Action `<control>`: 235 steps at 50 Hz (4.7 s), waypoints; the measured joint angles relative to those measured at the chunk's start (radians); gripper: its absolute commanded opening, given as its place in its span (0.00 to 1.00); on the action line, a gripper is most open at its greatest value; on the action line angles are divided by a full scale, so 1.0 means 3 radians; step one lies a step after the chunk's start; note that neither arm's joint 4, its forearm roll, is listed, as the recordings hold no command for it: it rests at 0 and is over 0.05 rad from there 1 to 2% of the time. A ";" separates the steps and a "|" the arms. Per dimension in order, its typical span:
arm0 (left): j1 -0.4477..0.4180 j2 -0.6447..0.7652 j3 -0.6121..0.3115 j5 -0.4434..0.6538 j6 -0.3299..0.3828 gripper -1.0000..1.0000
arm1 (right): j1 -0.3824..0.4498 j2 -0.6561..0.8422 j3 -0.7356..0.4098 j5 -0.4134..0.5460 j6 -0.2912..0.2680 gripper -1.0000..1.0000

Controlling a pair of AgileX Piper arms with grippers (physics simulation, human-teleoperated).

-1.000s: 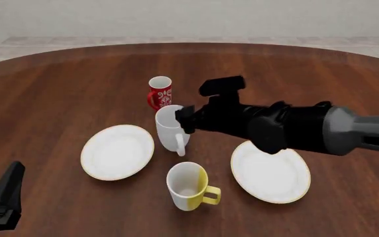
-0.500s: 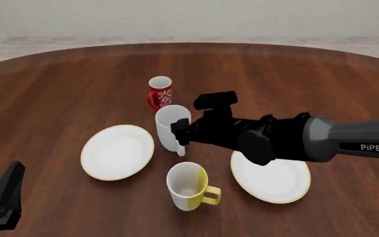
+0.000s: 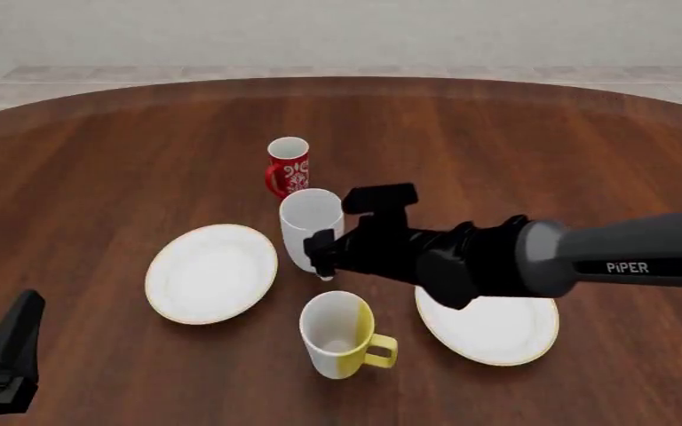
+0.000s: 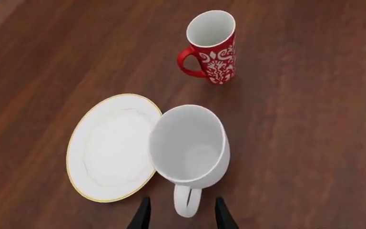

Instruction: Put the white mug on the left plate.

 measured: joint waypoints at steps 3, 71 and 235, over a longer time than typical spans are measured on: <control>0.0000 0.0000 0.0000 0.0000 0.0000 1.00 | 0.0006 0.0022 -0.0006 -0.0005 0.0009 1.00; 0.0000 0.0000 0.0000 0.0000 0.0000 1.00 | 0.0065 0.0383 -0.0115 -0.0150 0.0164 1.00; 0.0000 0.0000 0.0000 0.0000 0.0000 1.00 | 0.0732 0.0341 -0.1081 0.0291 -0.0268 0.00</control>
